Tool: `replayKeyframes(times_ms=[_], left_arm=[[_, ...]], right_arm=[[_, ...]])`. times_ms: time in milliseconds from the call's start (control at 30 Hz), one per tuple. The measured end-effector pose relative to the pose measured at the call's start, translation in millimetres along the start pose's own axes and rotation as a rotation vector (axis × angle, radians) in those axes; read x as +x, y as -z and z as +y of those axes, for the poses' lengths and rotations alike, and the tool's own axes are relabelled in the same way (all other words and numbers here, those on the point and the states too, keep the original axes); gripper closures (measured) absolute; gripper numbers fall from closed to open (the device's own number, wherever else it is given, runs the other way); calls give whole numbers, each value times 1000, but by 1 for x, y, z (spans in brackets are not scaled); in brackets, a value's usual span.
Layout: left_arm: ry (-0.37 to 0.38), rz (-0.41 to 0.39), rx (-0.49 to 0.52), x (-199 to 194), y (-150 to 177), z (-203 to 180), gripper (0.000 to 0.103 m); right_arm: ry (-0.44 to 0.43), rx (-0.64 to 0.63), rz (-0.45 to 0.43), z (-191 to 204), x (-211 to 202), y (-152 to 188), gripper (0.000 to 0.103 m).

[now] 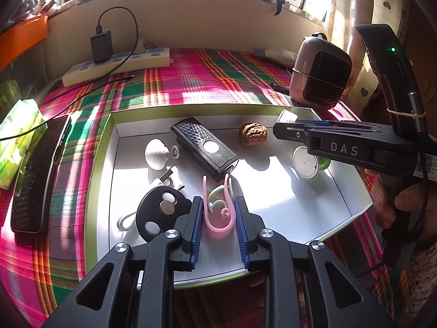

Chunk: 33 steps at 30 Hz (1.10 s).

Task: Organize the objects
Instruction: 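Lower the white jar into the box with right tool while left tool carries the pink cable over it, then open left tool to drop the pink cable while right tool releases the white jar in the box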

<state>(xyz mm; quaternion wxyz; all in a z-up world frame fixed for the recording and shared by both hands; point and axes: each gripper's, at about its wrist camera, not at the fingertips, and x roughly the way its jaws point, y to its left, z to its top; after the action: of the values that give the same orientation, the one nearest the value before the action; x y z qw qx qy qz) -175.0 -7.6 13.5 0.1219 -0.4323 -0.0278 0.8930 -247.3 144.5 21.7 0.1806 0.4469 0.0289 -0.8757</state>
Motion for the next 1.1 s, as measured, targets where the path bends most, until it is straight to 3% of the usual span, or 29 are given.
replayKeyframes(times_ms=[933, 1100], left_arm=[[-6, 0, 4, 3, 0, 1, 81], [1, -1, 6, 3, 1, 0, 74]], right_arm=[[7, -5, 8, 2, 4, -1, 72], [3, -1, 6, 1, 3, -1, 72]])
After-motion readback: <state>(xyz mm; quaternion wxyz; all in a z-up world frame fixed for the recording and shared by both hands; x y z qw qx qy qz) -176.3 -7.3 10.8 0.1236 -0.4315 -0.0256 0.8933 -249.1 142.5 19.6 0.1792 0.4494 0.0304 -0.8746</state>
